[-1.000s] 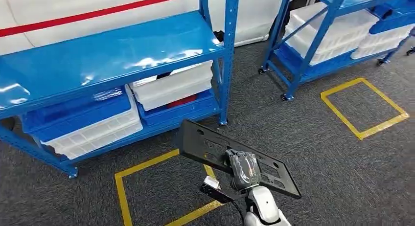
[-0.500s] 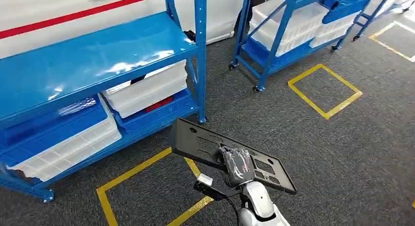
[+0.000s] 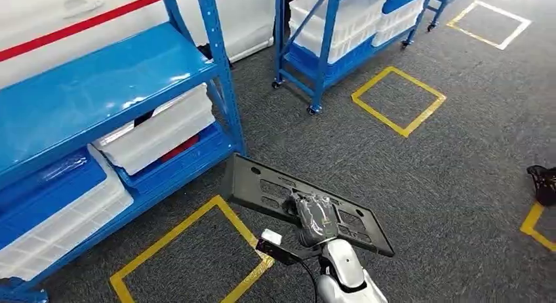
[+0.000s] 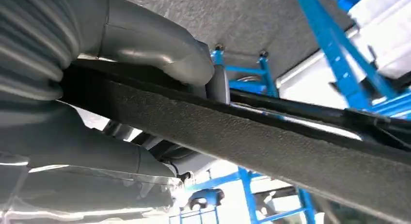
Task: Take the parts from the cabinet and place them on the table.
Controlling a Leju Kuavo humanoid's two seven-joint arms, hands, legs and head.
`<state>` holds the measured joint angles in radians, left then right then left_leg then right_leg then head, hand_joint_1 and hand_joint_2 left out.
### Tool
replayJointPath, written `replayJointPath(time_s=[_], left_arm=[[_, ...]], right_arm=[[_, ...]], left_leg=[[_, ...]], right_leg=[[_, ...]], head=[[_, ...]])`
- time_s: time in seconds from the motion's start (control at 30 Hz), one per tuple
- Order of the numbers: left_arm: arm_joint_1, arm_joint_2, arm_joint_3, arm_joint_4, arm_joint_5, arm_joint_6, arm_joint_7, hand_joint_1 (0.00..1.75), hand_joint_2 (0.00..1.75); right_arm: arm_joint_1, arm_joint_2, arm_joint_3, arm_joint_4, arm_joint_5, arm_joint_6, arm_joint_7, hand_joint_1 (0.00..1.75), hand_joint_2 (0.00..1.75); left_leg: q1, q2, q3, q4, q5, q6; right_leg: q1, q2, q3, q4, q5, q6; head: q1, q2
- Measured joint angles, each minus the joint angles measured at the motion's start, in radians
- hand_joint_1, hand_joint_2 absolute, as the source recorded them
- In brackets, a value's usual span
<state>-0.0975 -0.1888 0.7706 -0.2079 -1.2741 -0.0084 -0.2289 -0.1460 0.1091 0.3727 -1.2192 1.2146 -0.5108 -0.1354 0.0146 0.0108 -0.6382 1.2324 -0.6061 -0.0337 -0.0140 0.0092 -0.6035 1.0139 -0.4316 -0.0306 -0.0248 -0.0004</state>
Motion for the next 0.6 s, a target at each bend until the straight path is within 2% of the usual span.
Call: replayJointPath(time_s=[0.03, 0.07, 0.1, 0.13, 0.17, 0.2, 0.23, 0.33, 0.37, 0.4, 0.43, 0.47, 0.5, 0.53, 0.57, 0.6], left_arm=[[0.003, 0.001, 0.003, 0.0, 0.0, -0.004, 0.005, 0.0, 0.0], [0.005, 0.001, 0.004, 0.0, 0.0, -0.008, 0.009, 0.0, 0.0], [0.006, 0.002, 0.005, 0.0, 0.0, -0.012, 0.011, 0.0, 0.0], [0.006, 0.003, 0.005, 0.0, 0.0, -0.014, 0.013, 0.0, 0.0], [0.006, 0.004, 0.005, 0.0, 0.0, -0.017, 0.014, 0.0, 0.0], [0.006, 0.005, 0.005, 0.0, 0.0, -0.02, 0.018, 0.0, 0.0], [0.008, 0.005, 0.006, 0.0, 0.0, -0.022, 0.022, 0.0, 0.0], [0.007, 0.006, 0.008, 0.0, -0.001, -0.028, 0.034, 0.0, 0.0], [0.007, 0.005, 0.008, 0.0, -0.006, -0.028, 0.04, 0.0, 0.0], [0.005, 0.003, 0.008, 0.0, -0.008, -0.029, 0.045, 0.0, 0.0], [0.004, 0.003, 0.008, 0.0, -0.01, -0.03, 0.048, 0.0, 0.0], [0.005, 0.003, 0.008, 0.0, -0.01, -0.03, 0.049, 0.0, 0.0], [0.007, 0.003, 0.008, 0.0, -0.011, -0.032, 0.051, 0.0, 0.0], [0.007, 0.004, 0.008, 0.0, -0.011, -0.034, 0.054, 0.0, 0.0], [0.007, 0.005, 0.008, 0.0, -0.013, -0.034, 0.057, 0.0, 0.0], [0.005, 0.005, 0.008, 0.0, -0.015, -0.035, 0.059, 0.0, 0.0]], right_arm=[[0.0, 0.001, 0.0, 0.002, 0.0, 0.001, 0.0, 1.75, 1.75], [0.0, 0.001, 0.0, 0.005, 0.0, 0.002, -0.001, 1.75, 1.75], [0.001, 0.001, -0.001, 0.006, 0.0, 0.003, -0.001, 1.75, 1.75], [0.0, 0.001, -0.001, 0.006, 0.0, 0.003, -0.002, 1.75, 1.75], [0.0, 0.002, -0.001, 0.006, 0.0, 0.003, -0.004, 1.75, 1.75], [-0.001, 0.002, -0.001, 0.006, 0.0, 0.003, -0.007, 1.75, 1.75], [-0.002, 0.002, -0.001, 0.006, -0.001, 0.003, -0.01, 1.75, 1.75], [-0.001, 0.002, -0.001, 0.006, -0.008, 0.004, -0.017, 1.75, 1.75], [0.0, 0.001, -0.001, 0.006, -0.011, 0.003, -0.018, 1.75, 1.75], [0.002, 0.0, -0.002, 0.007, -0.013, 0.003, -0.02, 1.75, 1.75], [-0.001, 0.0, -0.003, 0.007, -0.015, 0.003, -0.021, 1.75, 1.75], [-0.004, 0.0, -0.003, 0.008, -0.016, 0.003, -0.022, 1.75, 1.75], [-0.004, 0.0, -0.003, 0.009, -0.016, 0.003, -0.023, 1.75, 1.75], [-0.004, 0.0, -0.003, 0.011, -0.017, 0.003, -0.024, 1.75, 1.75], [-0.003, -0.002, -0.003, 0.015, -0.018, 0.003, -0.025, 1.75, 1.75], [-0.003, -0.003, -0.003, 0.019, -0.018, 0.003, -0.026, 1.75, 1.75]], left_leg=[[0.0, -0.002, -0.031, 0.066, -0.02, -0.001], [0.0, -0.002, -0.043, 0.091, -0.016, -0.002], [0.001, -0.003, -0.032, 0.064, 0.013, -0.002], [0.003, -0.005, -0.001, -0.006, 0.058, -0.001], [0.006, -0.016, 0.04, -0.094, 0.103, 0.0], [0.011, -0.055, 0.078, -0.178, 0.138, 0.002], [0.012, -0.1, 0.087, -0.202, 0.121, 0.005], [0.004, -0.076, 0.087, -0.208, 0.127, 0.022], [0.009, -0.063, 0.088, -0.217, 0.134, 0.033], [0.012, -0.045, 0.091, -0.225, 0.14, 0.041], [0.009, -0.035, 0.091, -0.23, 0.144, 0.049], [0.006, -0.021, 0.089, -0.23, 0.144, 0.053], [0.002, -0.007, 0.088, -0.229, 0.144, 0.054], [0.0, 0.009, 0.087, -0.229, 0.143, 0.055], [-0.002, 0.022, 0.086, -0.228, 0.143, 0.056], [-0.004, 0.035, 0.086, -0.228, 0.142, 0.056]], right_leg=[[0.001, 0.013, -0.002, 0.001, 0.001, -0.001], [0.001, 0.026, -0.002, 0.003, 0.001, 0.0], [0.0, 0.041, -0.002, 0.006, 0.001, 0.001], [-0.001, 0.056, -0.002, 0.009, 0.001, 0.002], [-0.001, 0.069, -0.002, 0.012, 0.0, 0.006], [-0.002, 0.082, -0.003, 0.016, -0.001, 0.011], [0.003, 0.091, -0.009, 0.021, -0.001, 0.019], [-0.006, 0.123, -0.022, 0.012, 0.014, 0.044], [-0.006, 0.136, -0.025, 0.011, 0.017, 0.053], [-0.009, 0.113, -0.027, 0.021, 0.009, 0.053], [-0.001, 0.049, -0.048, 0.059, -0.022, 0.055], [0.0, 0.02, -0.083, 0.131, -0.064, 0.057], [-0.001, 0.006, -0.121, 0.215, -0.102, 0.059], [-0.001, 0.0, -0.153, 0.284, -0.128, 0.059], [-0.001, -0.002, -0.169, 0.32, -0.132, 0.059], [-0.001, -0.005, -0.159, 0.305, -0.114, 0.058]], head=[[0.0, 0.0], [0.0, 0.0], [0.0, 0.0], [0.0, 0.0], [0.0, 0.0], [0.0, 0.0], [0.0, 0.0], [0.0, 0.0], [0.0, 0.0], [0.0, 0.0], [0.0, 0.0], [0.0, 0.0], [0.0, 0.0], [0.0, 0.0], [0.0, 0.0], [0.0, 0.0]])
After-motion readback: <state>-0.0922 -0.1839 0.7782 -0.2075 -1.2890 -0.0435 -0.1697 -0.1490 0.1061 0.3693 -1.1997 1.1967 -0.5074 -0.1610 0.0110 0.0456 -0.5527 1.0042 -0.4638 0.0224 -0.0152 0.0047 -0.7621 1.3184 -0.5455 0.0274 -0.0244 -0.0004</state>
